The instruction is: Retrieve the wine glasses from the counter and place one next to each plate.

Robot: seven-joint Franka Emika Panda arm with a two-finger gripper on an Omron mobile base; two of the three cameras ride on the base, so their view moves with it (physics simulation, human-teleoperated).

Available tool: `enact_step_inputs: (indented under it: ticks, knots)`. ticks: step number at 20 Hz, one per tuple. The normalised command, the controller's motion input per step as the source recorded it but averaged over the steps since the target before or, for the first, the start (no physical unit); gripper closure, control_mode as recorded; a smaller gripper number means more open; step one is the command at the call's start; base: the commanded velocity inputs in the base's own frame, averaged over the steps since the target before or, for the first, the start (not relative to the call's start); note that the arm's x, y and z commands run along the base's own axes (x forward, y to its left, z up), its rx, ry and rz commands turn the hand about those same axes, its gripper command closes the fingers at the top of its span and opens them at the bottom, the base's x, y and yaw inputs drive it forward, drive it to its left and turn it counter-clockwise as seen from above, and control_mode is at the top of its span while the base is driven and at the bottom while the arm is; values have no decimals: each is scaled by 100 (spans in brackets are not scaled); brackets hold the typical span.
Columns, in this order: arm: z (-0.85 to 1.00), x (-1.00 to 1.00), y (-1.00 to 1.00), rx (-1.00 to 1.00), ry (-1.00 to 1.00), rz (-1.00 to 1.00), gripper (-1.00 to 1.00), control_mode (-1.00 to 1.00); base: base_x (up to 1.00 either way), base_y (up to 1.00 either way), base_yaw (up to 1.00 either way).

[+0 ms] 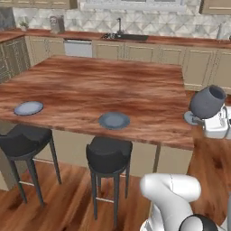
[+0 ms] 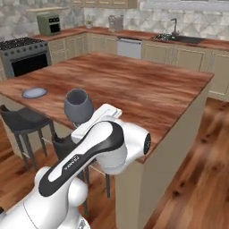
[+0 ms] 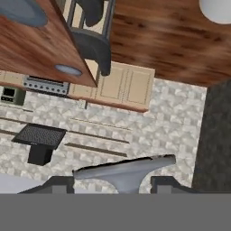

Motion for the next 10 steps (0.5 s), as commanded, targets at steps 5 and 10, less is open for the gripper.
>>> enact_step_inputs:
  ticks: [5,10]
  knots:
    - [0,0,0,0,0,0,100,100,7,100,-58]
    - [0,0,0,0,0,0,100,100,11,85,-46]
